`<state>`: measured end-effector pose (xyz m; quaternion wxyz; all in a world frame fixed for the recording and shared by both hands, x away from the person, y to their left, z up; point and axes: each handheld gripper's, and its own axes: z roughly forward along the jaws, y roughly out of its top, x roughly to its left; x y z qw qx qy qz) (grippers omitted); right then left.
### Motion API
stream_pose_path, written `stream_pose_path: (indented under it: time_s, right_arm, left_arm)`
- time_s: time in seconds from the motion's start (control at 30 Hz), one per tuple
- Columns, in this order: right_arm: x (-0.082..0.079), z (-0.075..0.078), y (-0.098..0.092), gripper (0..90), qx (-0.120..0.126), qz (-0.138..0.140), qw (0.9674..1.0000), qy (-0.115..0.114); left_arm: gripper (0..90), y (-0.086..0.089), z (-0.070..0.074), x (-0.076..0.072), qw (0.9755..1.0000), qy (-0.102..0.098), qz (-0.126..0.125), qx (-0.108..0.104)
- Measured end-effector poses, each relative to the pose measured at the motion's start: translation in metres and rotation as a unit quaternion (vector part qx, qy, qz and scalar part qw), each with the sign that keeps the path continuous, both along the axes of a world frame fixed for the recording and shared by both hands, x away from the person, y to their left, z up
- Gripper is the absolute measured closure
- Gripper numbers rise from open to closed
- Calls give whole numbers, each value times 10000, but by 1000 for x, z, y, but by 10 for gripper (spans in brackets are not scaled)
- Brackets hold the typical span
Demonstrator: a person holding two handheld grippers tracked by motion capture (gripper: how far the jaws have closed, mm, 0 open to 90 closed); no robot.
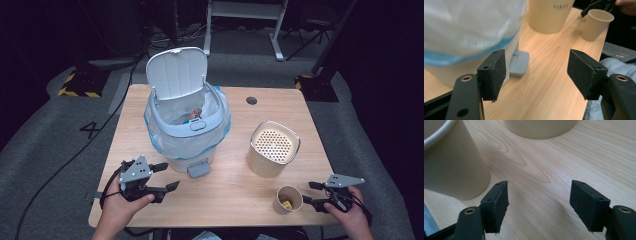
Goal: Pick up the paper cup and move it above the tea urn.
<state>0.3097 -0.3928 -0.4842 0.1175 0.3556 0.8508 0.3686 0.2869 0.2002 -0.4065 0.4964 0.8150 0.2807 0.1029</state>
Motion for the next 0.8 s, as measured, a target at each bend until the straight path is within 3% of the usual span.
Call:
stream_pose_path:
  time_s: [0.2,0.3,0.47,0.6,0.8]
  right_arm:
    - [-5,-1,-3,335,-18,23,10000,22]
    - [-8,-1,-4,317,29,5,10000,21]
    - [-13,-2,-4,284,193,-32,9998,-28]
    - [-20,-1,-4,242,242,52,9997,-37]
    - [-30,0,1,202,224,267,9993,-98]
  left_arm:
    - [314,8,-19,8,9994,240,255,52]
    - [311,10,-32,10,9980,372,405,322]
    - [279,14,-49,16,9956,599,569,436]
    - [249,16,-62,20,9919,684,821,691]
    - [213,15,-75,24,9842,673,1100,1212]
